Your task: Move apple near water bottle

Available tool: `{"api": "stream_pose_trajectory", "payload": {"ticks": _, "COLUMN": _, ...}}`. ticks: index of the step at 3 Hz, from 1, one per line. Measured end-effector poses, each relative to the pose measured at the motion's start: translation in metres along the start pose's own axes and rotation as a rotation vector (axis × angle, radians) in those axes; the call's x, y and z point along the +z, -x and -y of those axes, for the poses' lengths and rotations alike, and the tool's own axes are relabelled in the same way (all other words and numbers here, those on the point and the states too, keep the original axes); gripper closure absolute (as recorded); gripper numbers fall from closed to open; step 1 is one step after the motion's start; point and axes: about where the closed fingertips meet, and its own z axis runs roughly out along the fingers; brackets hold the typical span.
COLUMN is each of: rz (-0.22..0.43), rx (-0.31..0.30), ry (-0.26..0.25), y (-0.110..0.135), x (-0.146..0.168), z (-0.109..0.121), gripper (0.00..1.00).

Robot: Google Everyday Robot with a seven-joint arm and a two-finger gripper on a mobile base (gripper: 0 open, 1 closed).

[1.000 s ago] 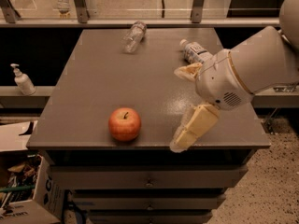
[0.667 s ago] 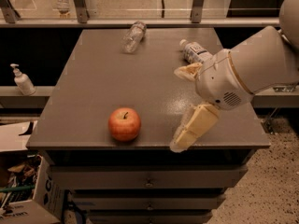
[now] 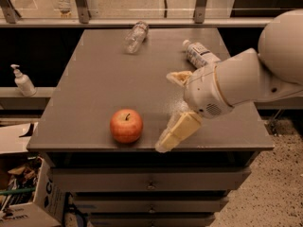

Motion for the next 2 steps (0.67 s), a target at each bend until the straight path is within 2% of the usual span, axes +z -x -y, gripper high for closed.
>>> {"api": "stream_pose_trajectory", "payload": {"ticks": 2, "rz": 0.111, "rx": -0.006, "ry": -0.007, "y": 0.013, "x": 0.058, "z": 0.014, "gripper": 0.0}}
